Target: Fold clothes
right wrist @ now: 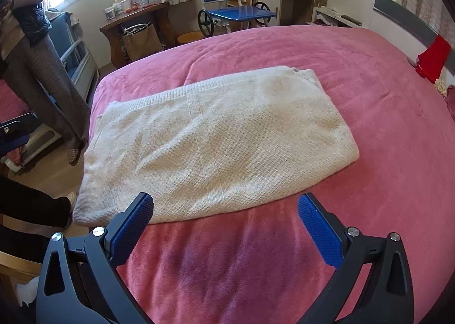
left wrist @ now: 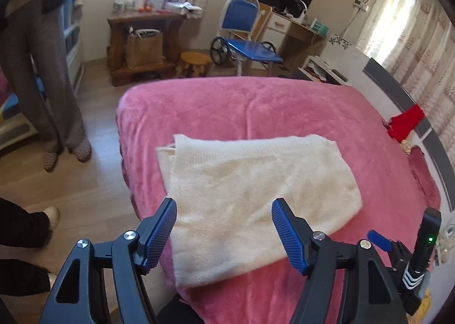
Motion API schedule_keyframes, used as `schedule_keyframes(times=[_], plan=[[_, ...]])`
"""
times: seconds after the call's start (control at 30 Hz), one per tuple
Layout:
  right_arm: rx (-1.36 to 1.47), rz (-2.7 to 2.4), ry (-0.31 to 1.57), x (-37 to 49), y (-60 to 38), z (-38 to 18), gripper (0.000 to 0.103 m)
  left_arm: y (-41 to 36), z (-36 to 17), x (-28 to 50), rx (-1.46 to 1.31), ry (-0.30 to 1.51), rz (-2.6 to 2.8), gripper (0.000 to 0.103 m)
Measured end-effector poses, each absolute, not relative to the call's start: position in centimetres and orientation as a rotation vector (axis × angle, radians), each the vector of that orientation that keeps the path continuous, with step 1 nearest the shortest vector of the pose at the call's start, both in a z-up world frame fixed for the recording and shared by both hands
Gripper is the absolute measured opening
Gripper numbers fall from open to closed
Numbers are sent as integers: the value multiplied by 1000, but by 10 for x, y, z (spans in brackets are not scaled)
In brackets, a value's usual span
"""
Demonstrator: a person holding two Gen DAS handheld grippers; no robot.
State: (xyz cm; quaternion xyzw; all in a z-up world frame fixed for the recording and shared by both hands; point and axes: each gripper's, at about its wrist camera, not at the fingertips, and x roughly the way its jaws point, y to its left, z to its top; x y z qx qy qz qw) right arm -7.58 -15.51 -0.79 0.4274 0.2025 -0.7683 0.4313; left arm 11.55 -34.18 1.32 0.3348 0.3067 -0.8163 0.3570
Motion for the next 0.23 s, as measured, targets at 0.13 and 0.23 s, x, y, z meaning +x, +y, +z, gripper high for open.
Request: schedule_keyframes(times=[0.13, 0.23], plan=[[1092, -1915, 487, -78, -154, -9, 103, -341, 18, 117, 838, 746, -2112, 71], [1108, -1908, 471, -77, -153, -10, 103, -336, 26, 117, 815, 677, -2142, 71]])
